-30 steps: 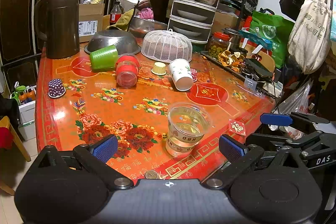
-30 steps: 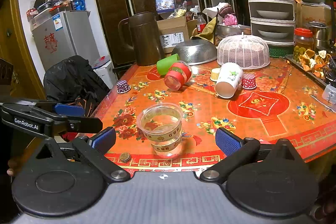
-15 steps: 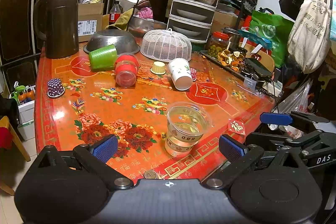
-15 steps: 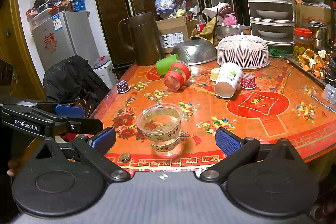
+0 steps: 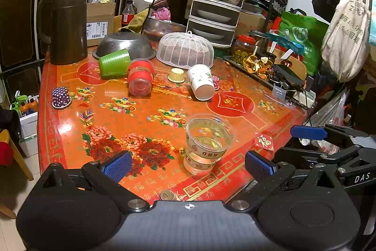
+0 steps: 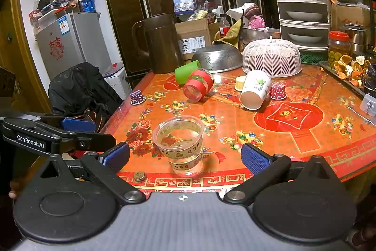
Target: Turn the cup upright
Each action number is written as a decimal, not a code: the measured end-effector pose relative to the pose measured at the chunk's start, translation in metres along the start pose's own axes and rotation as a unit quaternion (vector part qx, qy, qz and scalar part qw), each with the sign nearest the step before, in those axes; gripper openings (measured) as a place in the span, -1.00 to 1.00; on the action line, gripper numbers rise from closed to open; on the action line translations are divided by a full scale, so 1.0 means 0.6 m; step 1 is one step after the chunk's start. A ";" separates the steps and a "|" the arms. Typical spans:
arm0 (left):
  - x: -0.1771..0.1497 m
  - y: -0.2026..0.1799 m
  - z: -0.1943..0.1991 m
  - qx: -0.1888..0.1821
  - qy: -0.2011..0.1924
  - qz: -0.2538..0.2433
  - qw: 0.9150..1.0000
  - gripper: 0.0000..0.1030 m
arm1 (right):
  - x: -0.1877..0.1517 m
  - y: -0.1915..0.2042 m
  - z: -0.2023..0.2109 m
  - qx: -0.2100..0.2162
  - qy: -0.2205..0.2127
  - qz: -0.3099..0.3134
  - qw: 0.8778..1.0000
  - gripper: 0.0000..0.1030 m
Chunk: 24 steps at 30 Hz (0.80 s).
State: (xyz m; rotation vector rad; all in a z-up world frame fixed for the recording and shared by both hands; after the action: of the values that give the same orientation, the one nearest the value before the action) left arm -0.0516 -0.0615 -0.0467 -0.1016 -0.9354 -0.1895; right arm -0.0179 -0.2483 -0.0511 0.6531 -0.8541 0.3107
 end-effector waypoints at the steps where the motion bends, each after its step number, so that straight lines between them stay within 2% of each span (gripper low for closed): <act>1: 0.000 0.002 -0.001 0.000 0.000 0.001 1.000 1.00 | 0.000 0.000 0.000 0.000 0.000 0.000 1.000 0.98; 5: -0.002 0.002 -0.003 0.000 0.002 0.002 1.000 1.00 | 0.001 -0.002 0.000 0.000 0.000 -0.001 1.000 0.98; 9: -0.006 0.008 -0.006 0.020 -0.006 0.005 1.000 1.00 | 0.002 -0.010 0.000 -0.003 -0.001 -0.006 1.000 0.98; 17: -0.010 0.000 -0.014 0.001 -0.020 0.003 1.000 0.99 | 0.001 -0.014 0.002 -0.007 -0.003 -0.012 1.000 0.98; 18: -0.009 -0.001 -0.013 0.003 -0.026 0.001 1.000 0.95 | 0.001 -0.014 0.003 -0.007 -0.004 -0.013 1.000 0.98; 20: -0.010 -0.002 -0.013 0.012 -0.028 -0.006 0.999 0.69 | 0.002 -0.014 0.007 -0.007 -0.007 -0.014 1.000 0.98; 24: -0.014 0.000 -0.020 -0.019 -0.023 0.016 0.999 0.68 | 0.004 -0.015 0.009 -0.007 -0.010 -0.016 1.000 0.98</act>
State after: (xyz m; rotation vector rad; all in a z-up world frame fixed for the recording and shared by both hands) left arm -0.0472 -0.0623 -0.0607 -0.1561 -0.9764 -0.1756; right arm -0.0150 -0.2584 -0.0505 0.6569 -0.8642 0.2689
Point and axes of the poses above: each gripper's, at about its wrist camera, not at the fingertips, and z roughly against the way its jaws point, y to its left, x to its top, the point moved 7 cm from there along -z, roughly the way its jaws point, and after that the axes turned 13 degrees about -z, right-handed, at the moved point
